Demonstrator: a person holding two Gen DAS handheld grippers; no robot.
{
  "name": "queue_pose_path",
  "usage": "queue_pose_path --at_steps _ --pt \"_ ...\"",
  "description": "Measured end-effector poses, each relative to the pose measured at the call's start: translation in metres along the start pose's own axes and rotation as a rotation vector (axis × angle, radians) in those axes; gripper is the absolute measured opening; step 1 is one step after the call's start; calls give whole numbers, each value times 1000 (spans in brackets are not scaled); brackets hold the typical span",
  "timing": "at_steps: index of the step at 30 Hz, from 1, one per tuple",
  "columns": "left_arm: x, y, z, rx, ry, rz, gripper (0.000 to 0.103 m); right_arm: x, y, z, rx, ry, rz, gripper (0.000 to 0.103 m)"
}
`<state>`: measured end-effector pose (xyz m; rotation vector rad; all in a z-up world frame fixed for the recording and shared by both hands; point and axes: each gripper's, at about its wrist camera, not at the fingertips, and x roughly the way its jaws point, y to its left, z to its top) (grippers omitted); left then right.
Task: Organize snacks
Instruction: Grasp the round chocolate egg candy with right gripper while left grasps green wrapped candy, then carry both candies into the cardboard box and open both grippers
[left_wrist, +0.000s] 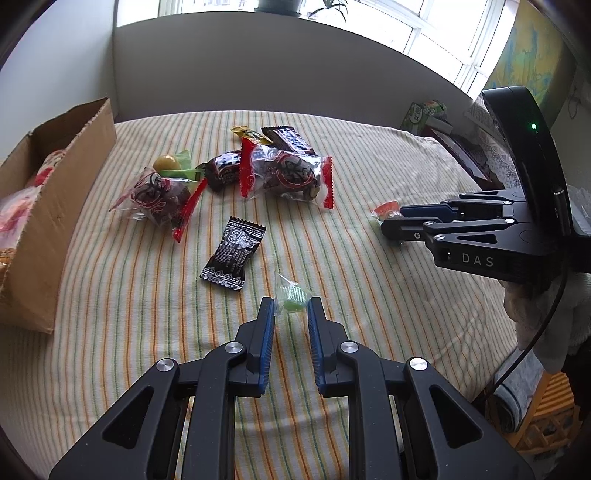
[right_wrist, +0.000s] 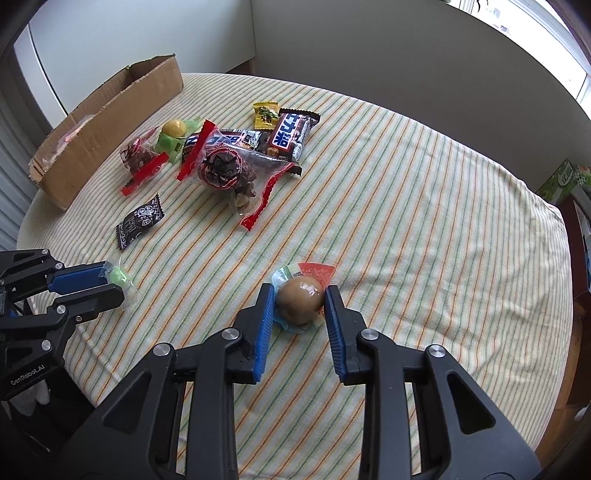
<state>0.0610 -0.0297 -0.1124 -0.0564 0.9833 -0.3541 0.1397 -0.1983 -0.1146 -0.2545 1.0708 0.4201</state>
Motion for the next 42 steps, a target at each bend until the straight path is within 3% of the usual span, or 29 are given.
queue_pose_path --at_steps 8,15,26,33,42 --pt "-19 4 9 3 -42 -5 17 -21 -4 8 17 -39 13 28" --pt "-41 32 22 -34 -78 5 17 -39 20 37 -21 -93 50 28" --pt "-89 119 36 -130 -151 121 16 -53 101 97 -136 -166 150 28" --pt "-106 171 30 -210 -163 169 16 -43 155 126 -212 -159 211 28" --pt "-116 207 27 -257 -179 208 16 -24 213 150 -280 -133 259 29"
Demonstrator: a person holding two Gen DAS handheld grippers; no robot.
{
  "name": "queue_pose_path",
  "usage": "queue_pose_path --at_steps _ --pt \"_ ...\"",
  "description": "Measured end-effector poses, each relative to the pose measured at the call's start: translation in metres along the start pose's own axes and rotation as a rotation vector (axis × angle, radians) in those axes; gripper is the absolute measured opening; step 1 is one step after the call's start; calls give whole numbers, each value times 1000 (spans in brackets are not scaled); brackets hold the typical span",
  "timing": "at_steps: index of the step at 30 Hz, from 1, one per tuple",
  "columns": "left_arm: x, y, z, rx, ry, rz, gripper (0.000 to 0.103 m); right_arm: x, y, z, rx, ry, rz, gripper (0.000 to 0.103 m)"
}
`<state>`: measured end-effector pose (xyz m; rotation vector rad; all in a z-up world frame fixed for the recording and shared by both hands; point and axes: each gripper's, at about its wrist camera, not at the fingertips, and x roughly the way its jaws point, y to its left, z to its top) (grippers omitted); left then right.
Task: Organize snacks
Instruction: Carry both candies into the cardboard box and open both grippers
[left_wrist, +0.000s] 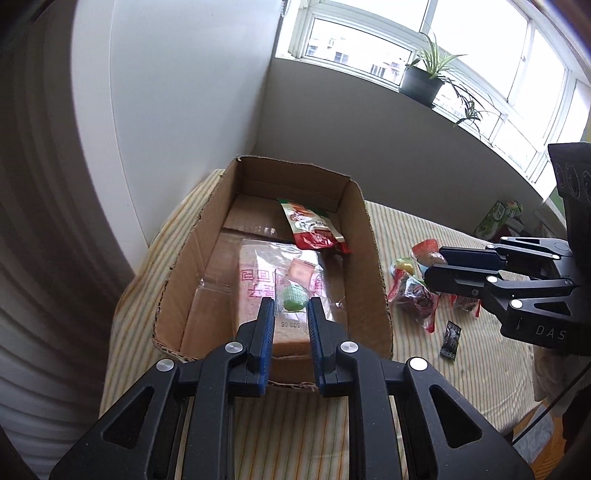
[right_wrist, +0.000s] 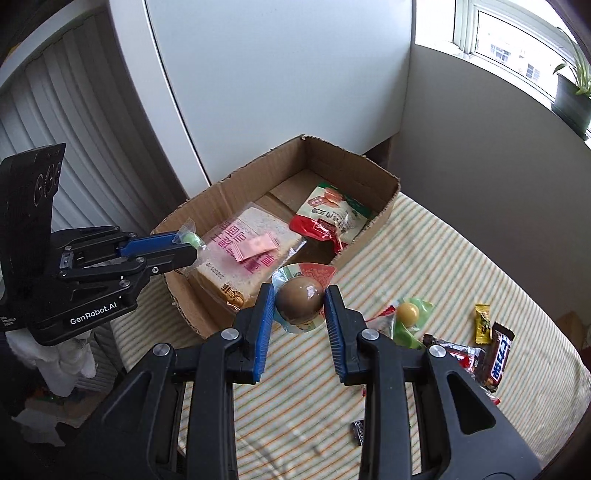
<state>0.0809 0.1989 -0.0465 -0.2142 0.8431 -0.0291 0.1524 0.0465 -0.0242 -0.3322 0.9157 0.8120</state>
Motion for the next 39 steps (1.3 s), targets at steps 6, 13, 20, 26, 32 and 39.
queue_pose_path --at_steps 6,13,20,26,32,39 --pt "4 17 6 -25 1 19 17 23 16 11 -31 30 24 31" --pt "1 28 11 -45 -11 34 23 35 24 15 -43 27 34 44" --pt "-3 29 11 -50 -28 39 45 22 18 13 -19 -7 42 65" --pt "-9 23 11 -47 -40 30 45 6 6 8 -2 -26 15 65" --pt "-16 3 9 -13 -57 5 45 -17 -17 -3 33 -43 -15 65" --pt "-13 -31 3 24 -46 -58 45 -49 -54 -27 86 -57 -78 65"
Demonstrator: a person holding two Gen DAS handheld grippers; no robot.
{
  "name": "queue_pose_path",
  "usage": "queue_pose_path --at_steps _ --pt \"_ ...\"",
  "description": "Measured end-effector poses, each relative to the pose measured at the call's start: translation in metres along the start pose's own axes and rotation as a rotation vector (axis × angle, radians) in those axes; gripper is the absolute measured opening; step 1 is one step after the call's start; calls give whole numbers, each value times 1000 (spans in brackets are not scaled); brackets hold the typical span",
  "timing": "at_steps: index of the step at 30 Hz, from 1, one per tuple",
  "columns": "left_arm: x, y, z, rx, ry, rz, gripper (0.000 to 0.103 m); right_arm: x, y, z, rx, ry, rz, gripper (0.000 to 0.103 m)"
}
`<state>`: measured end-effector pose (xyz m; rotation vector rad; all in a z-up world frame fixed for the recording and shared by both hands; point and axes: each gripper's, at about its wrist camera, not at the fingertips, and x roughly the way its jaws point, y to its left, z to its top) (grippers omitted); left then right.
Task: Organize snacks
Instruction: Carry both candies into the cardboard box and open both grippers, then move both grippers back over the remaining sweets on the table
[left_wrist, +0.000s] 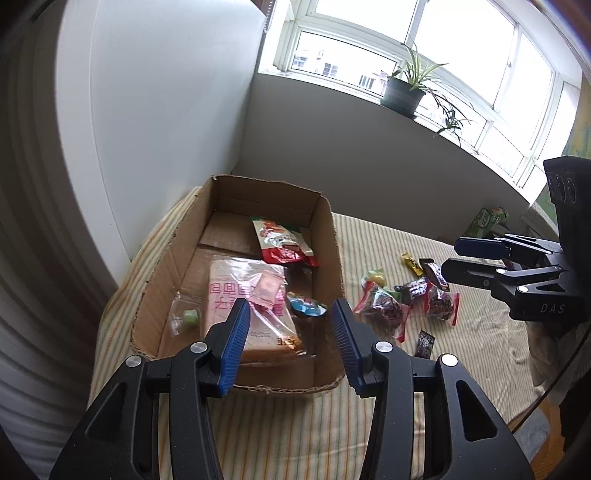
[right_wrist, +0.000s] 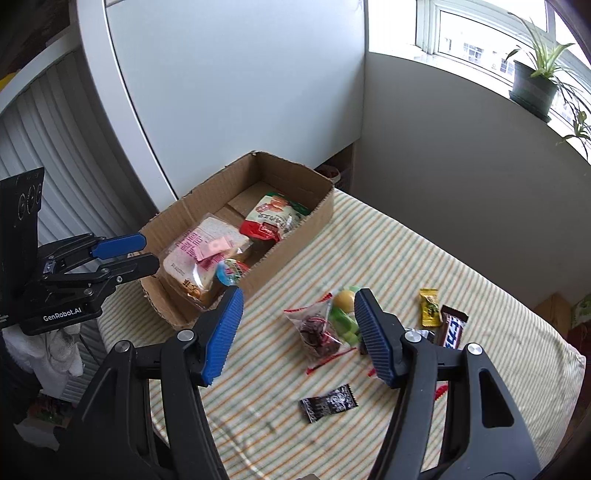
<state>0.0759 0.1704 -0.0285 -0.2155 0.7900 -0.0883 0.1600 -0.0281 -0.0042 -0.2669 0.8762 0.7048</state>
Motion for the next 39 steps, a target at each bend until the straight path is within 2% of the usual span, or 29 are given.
queue_pose_path --at_steps 11,17,22,31,39 --pt "18 -62 -19 80 54 -103 45 -30 -87 -47 136 22 -86 65" --pt "30 -91 -32 124 98 -148 45 -26 -112 -64 123 54 -85 65" --pt "42 -108 -40 151 136 -169 45 -12 -113 -71 47 99 -48 65" --pt "73 -132 -49 195 207 -208 35 24 -101 -76 -109 183 -21 65" --pt "101 -142 -56 227 260 -216 33 46 -99 -73 -166 216 1 65"
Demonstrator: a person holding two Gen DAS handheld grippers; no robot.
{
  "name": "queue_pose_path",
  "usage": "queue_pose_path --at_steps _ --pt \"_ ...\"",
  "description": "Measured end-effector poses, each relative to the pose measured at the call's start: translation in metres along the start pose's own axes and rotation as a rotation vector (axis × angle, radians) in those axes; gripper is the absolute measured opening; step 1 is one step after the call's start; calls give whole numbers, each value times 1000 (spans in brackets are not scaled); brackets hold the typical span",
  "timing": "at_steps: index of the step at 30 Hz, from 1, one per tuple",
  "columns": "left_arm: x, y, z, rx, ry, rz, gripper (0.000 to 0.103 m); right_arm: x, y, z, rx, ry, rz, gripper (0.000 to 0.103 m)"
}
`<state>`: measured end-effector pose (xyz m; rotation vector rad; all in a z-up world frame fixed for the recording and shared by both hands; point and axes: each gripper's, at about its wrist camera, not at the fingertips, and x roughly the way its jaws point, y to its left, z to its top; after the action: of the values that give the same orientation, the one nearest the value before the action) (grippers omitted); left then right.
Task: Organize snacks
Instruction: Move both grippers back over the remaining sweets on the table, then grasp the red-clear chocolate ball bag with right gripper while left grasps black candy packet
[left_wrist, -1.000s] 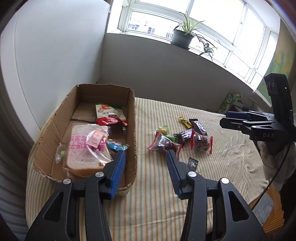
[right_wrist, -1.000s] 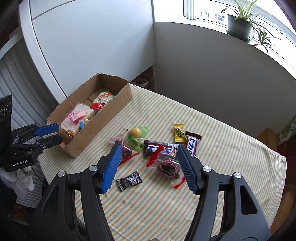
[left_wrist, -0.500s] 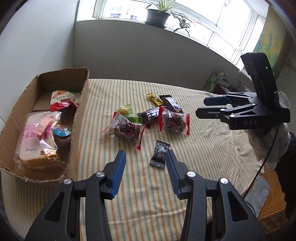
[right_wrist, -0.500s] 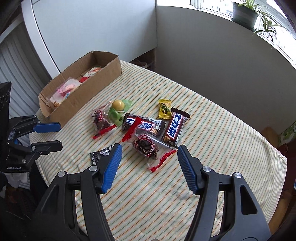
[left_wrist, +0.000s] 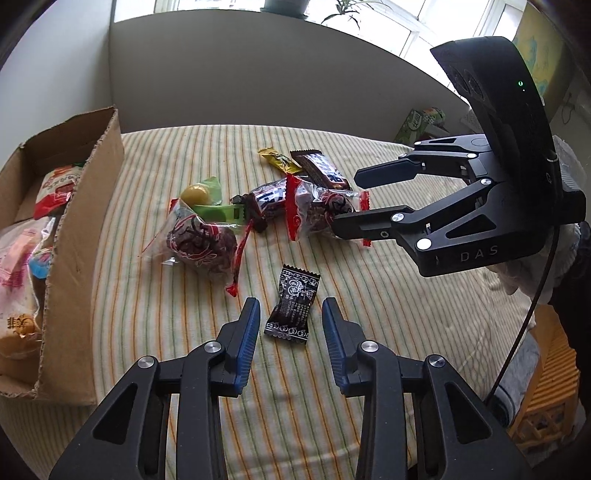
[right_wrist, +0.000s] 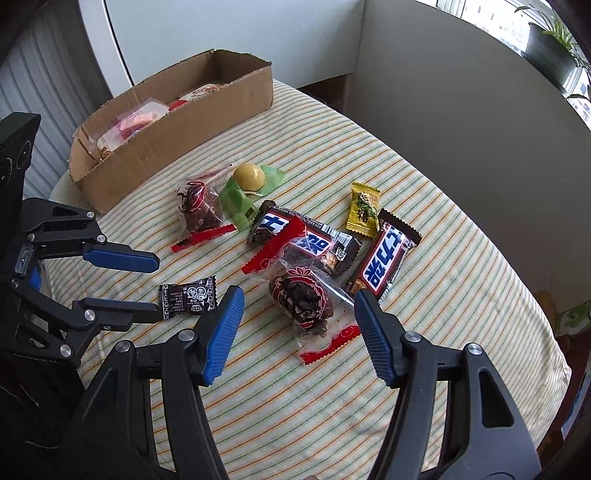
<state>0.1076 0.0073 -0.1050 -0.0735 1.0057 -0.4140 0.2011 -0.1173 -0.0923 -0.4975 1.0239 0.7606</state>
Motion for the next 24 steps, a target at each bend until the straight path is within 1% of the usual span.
queue_pose_path --at_steps 9,14,16,17,21,22,23,24 --pt "20 -7 2 41 30 12 33 21 1 3 -25 32 5 65" --pt "27 -7 3 53 31 33 33 29 0 3 -30 47 -15 65" --pt "29 -7 3 56 28 37 33 32 -1 3 -28 52 -19 58" --pt "29 -8 3 63 26 41 33 34 -1 3 -25 56 -25 52" --pt "31 -10 3 78 24 52 32 36 -2 2 -29 58 -23 50" --pt "32 -10 3 79 23 56 29 36 -2 2 -30 58 -25 49" --pt "32 -10 3 78 21 63 23 36 -2 2 -27 57 -24 48" --pt "32 -9 3 74 21 60 23 35 -2 1 -22 56 -24 46"
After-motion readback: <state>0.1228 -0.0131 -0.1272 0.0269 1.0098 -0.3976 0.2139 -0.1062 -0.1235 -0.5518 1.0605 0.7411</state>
